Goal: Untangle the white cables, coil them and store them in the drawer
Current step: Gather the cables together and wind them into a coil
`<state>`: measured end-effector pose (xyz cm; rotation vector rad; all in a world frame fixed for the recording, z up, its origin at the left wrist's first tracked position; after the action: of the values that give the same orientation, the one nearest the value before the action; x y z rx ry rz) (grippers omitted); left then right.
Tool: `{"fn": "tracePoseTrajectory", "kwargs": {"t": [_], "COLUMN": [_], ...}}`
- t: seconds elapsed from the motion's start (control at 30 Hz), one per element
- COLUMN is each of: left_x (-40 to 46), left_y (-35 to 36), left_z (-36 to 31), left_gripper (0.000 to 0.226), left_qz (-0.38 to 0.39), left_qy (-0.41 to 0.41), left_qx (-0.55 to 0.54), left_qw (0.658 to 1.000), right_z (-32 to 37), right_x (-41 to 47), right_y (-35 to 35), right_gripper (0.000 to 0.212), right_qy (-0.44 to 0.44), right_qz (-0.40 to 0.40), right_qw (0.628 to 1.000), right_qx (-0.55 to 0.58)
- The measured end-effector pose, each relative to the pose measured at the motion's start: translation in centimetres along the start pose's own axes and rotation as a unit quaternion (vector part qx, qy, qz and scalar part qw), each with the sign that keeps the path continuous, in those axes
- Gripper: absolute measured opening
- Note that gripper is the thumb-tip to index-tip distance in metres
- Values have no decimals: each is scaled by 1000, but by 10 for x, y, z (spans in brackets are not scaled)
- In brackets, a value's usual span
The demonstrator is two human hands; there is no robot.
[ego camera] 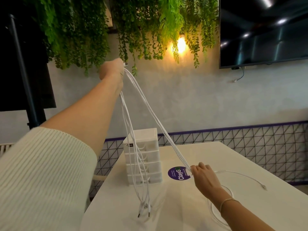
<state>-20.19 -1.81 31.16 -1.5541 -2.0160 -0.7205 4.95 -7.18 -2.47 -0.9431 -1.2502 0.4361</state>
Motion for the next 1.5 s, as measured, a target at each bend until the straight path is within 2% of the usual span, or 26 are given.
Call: {"fn": "tracePoseTrajectory", "kwargs": {"t": [0.07, 0.17, 0.27, 0.4, 0.47, 0.53, 0.57, 0.6, 0.63, 0.67, 0.73, 0.77, 0.8, 0.87, 0.9, 0.93, 1.0, 1.1, 1.2, 1.33, 1.5], "left_x": [5, 9, 5, 1, 1, 0, 0, -1, -2, -4, -9, -13, -18, -24, -25, -26, -24, -18, -18, -13, -6], "left_y": [-7, -12, -9, -8, -6, 0, 2, 5, 8, 12, 25, 31, 37, 43, 45, 44, 38, 22, 8, -9, -27], "left_z": [-3, -2, 1, 6, 8, 6, 4, 1, -1, -2, -2, -4, -7, -12, -13, -14, -15, -9, 3, 14, 19], "left_gripper": [31, 23, 12, 11, 17, 25, 27, 28, 29, 32, 40, 43, 44, 45, 45, 42, 37, 29, 31, 30, 23], "left_qz": [-11, -18, -21, -36, -32, -22, -18, -15, -11, -4, 22, 40, 58, 93, 106, 116, 123, 99, 71, 24, -26], "left_qy": [-3, -5, -16, -23, -26, -18, -12, -8, -8, -10, -18, -19, -17, -10, -8, -10, -16, -41, -78, -83, -80], "left_qx": [-13, -8, -30, -49, -63, -62, -63, -65, -66, -68, -80, -89, -91, -67, -62, -70, -103, -111, -94, -112, -129], "left_qw": [1000, 1000, 999, 998, 997, 998, 998, 998, 998, 998, 996, 995, 994, 993, 992, 991, 987, 988, 990, 990, 988], "right_z": [-10, -18, -17, -20, -18, -9, 1, 15, 31, 47, 80, 94, 105, 120, 126, 131, 138, 151, 154, 152, 136], "right_x": [-11, -19, -21, -23, -27, -26, -19, -7, 9, 27, 61, 74, 86, 106, 112, 114, 110, 99, 86, 65, 47], "right_y": [7, 23, 25, 41, 49, 46, 32, 8, -25, -62, -134, -167, -195, -234, -245, -250, -249, -231, -218, -202, -170], "right_gripper": [13, 30, 34, 42, 45, 64, 79, 90, 96, 99, 102, 100, 89, 27, 8, 9, 21, 39, 40, 37, 40], "right_qy": [17, 39, 79, 119, 132, 138, 137, 142, 142, 127, 89, 71, 59, 48, 44, 43, 46, 63, 57, -3, -25], "right_qz": [10, 103, 128, 171, 236, 337, 364, 377, 366, 335, 268, 239, 216, 183, 188, 203, 232, 224, 149, 81, 67], "right_qw": [999, 990, 985, 978, 963, 931, 919, 898, 862, 819, 756, 738, 726, 690, 668, 650, 664, 717, 785, 871, 916], "right_qx": [-42, -92, -81, -23, -9, 1, 62, 175, 320, 448, 591, 627, 650, 698, 719, 731, 709, 657, 599, 484, 394]}}
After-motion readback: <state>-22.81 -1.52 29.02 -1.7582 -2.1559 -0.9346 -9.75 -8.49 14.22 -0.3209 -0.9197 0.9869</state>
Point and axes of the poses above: each hand's wrist, its own x-axis towards the middle knuckle, its own y-axis out of the palm, z = x × y, the point moved 5 cm from there along x, towards the middle knuckle, and after that the axes turned 14 degrees about y, right-handed, at the moved point
